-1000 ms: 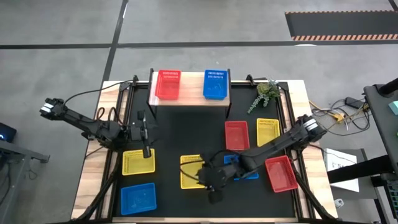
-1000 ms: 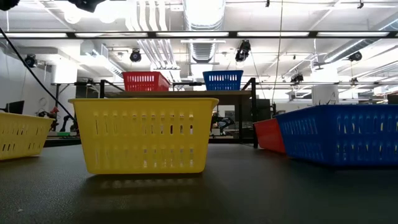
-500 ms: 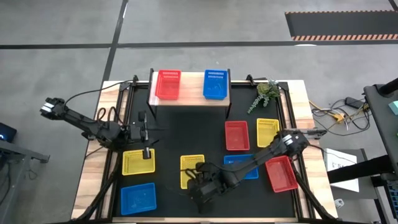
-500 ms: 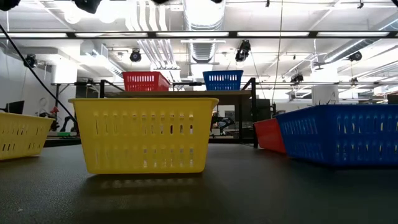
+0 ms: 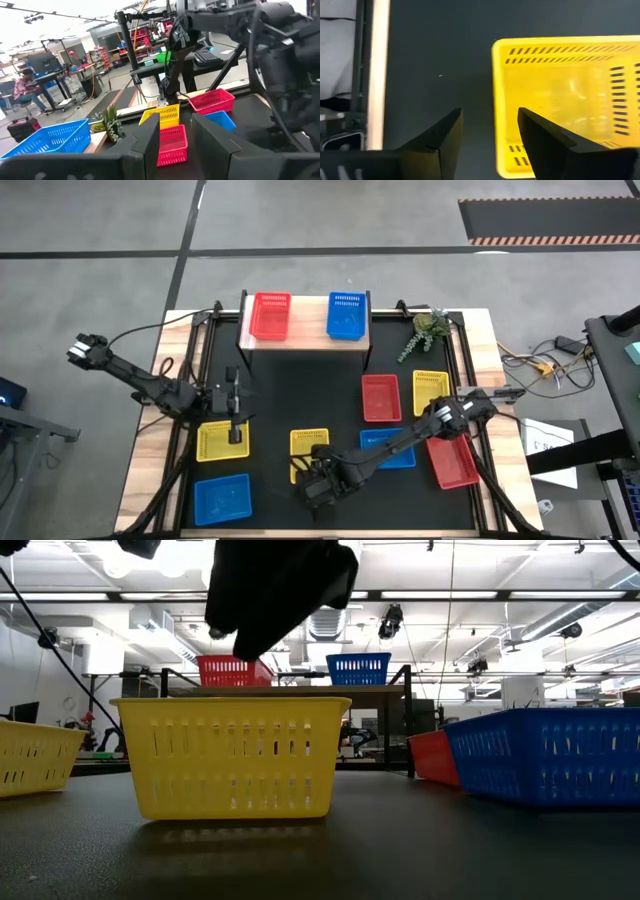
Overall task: Stack baskets on shelf by color
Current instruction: Put the center yellow bin on the shelf
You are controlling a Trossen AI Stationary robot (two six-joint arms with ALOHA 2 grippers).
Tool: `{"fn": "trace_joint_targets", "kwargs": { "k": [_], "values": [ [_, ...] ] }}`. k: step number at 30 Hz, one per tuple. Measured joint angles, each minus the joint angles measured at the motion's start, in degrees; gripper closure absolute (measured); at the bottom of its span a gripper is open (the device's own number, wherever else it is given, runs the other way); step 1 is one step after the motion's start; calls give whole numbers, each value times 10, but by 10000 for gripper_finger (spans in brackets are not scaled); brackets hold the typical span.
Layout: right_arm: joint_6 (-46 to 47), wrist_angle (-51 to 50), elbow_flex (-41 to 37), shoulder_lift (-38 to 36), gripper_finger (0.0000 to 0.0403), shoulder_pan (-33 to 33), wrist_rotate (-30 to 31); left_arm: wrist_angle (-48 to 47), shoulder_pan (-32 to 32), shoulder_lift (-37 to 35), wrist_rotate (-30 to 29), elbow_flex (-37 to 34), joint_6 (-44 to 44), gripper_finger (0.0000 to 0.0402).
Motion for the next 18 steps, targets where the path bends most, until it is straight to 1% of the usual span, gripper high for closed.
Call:
{"fn": "trace_joint_targets", "kwargs": {
  "k": [3,7,12,15,18],
  "values": [
    [-3,0,-11,0,230,-5,1,-1,0,0,0,0,0,304],
    [-5,6,-44,0,241,-10,1,0,0,-4,0,0,0,304],
    [-16,58,-84,0,255,-13,-1,-2,-1,-5,0,0,0,304],
    [-31,67,-85,0,283,-14,-1,-2,-1,-5,0,0,0,304],
    [-38,68,-84,0,328,-15,-2,-2,-1,-5,0,0,0,304]
  ]
}}
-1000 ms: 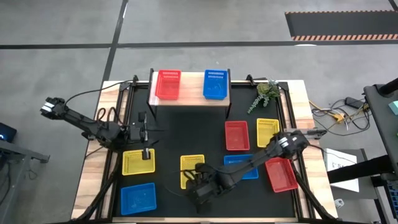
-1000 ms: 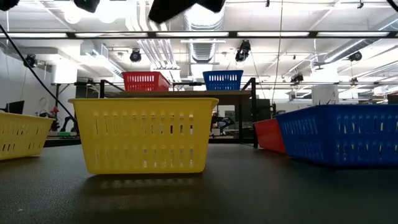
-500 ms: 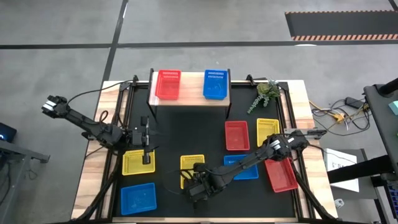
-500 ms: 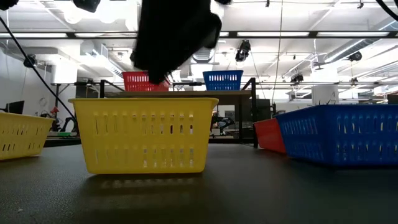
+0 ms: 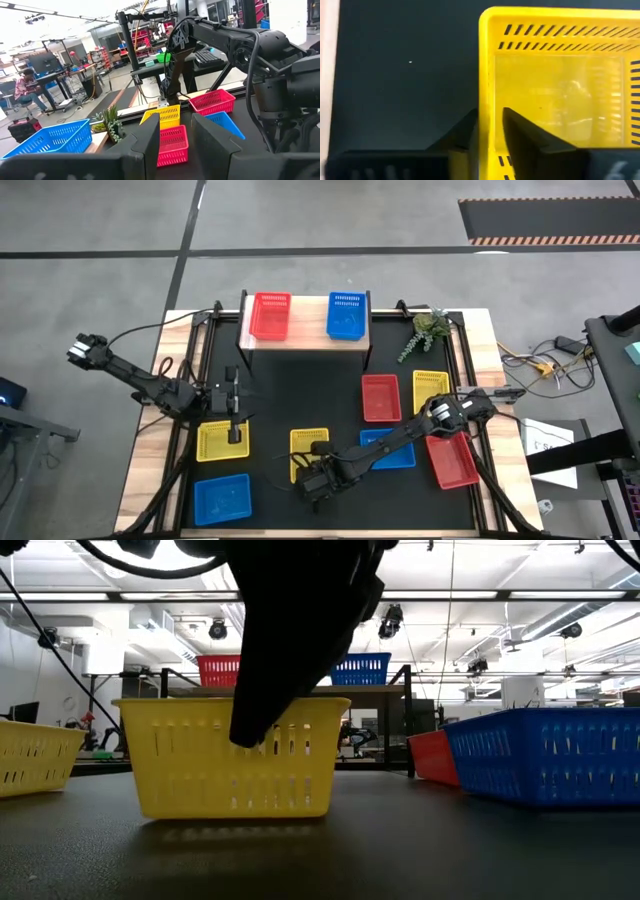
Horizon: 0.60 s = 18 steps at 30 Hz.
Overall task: Stack baskets on shelf by color
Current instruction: Put the center yellow bin on the shelf
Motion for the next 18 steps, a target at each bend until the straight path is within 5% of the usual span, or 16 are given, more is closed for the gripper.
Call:
{"fn": "trace_joint_targets", "kwargs": {
  "k": [4,18],
  "values": [
    [-10,0,0,0,385,0,0,0,0,0,0,0,0,304],
    [-36,-51,33,-41,394,3,17,0,0,-1,0,0,0,304]
  ]
}}
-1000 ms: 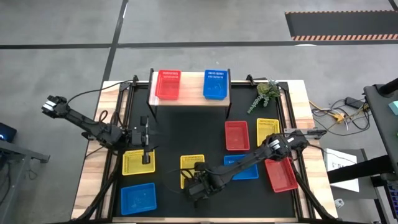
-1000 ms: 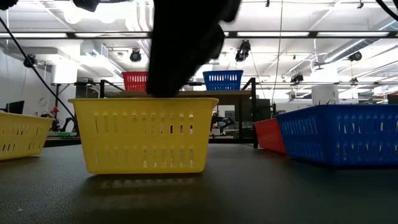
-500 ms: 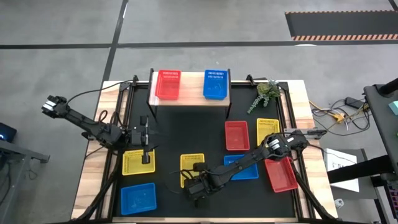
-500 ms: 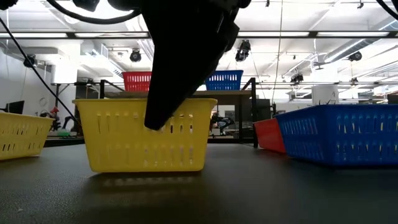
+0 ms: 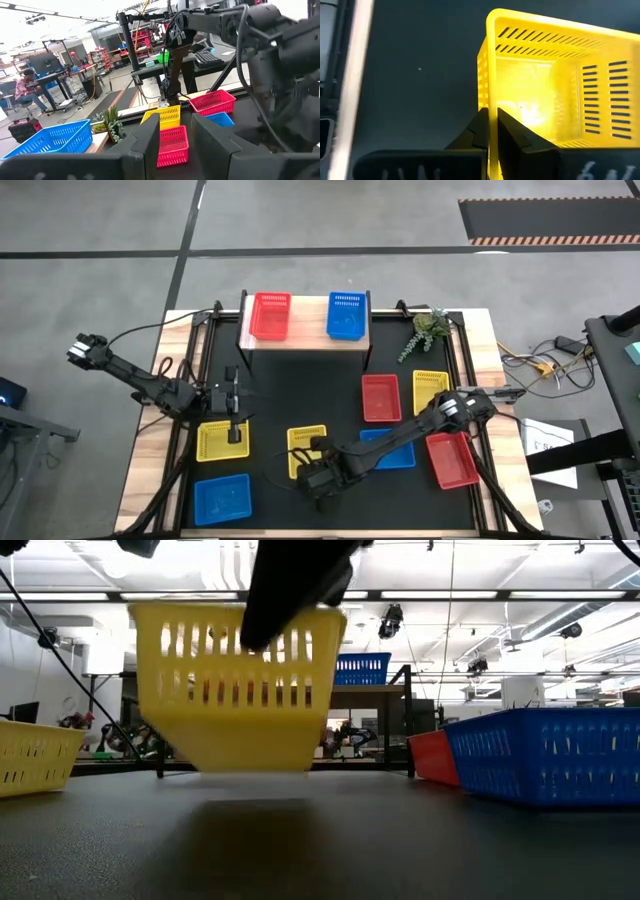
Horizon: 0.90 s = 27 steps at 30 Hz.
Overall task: Stack baskets on shelf by color
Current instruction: Put the center yellow bin on the shelf
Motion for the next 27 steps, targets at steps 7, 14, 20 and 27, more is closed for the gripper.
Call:
{"fn": "trace_joint_targets", "kwargs": {
  "k": [7,14,20,27],
  "values": [
    [-4,-89,62,-4,394,4,0,2,0,-3,-3,0,3,304],
    [-36,-201,138,-5,394,4,34,10,0,-20,-22,0,64,304],
    [-76,-212,139,-39,394,-15,56,122,2,-38,-80,0,203,304],
    [-120,-210,139,-72,394,-34,116,163,2,-53,-119,0,276,304]
  ]
}}
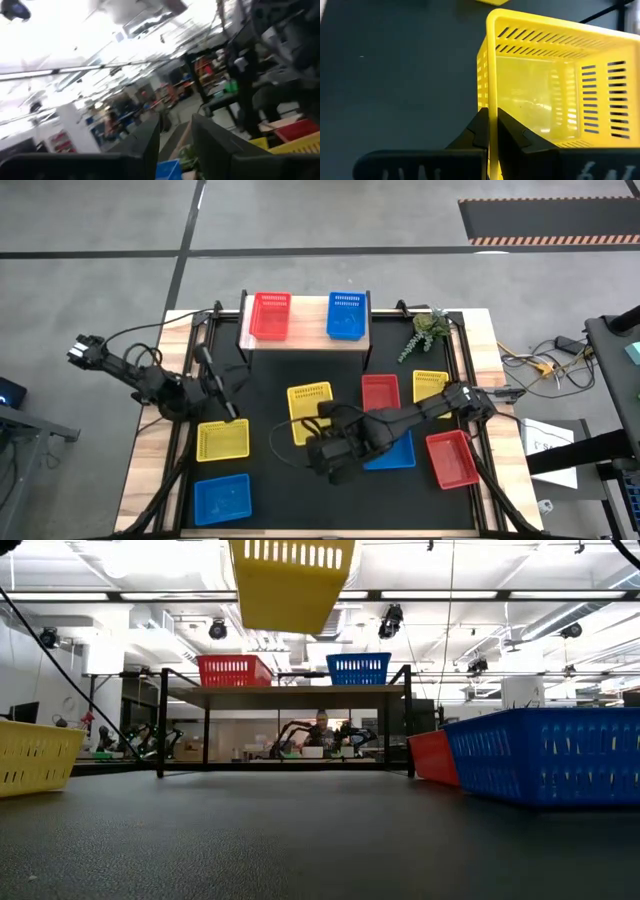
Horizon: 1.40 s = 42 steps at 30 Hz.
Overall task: Stack baskets on shelf by color
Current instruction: Put the center yellow bin on the shelf
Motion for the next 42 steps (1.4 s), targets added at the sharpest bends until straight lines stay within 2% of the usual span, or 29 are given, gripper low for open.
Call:
{"fn": "trace_joint_targets", "kwargs": {
  "k": [5,29,35,39,42],
  "values": [
    [-28,8,0,-20,394,-33,23,-19,0,4,-52,-1,-3,304],
    [-216,80,4,-31,394,-244,27,-20,0,-1,-53,-1,45,304],
    [-232,95,4,-31,394,-294,-38,-20,0,-2,-53,-1,45,304],
    [-243,104,4,-31,394,-318,-51,-21,0,-2,-53,-1,44,304],
    [-249,114,4,-31,394,-332,-92,-20,0,0,-61,-1,44,304]
  ]
}}
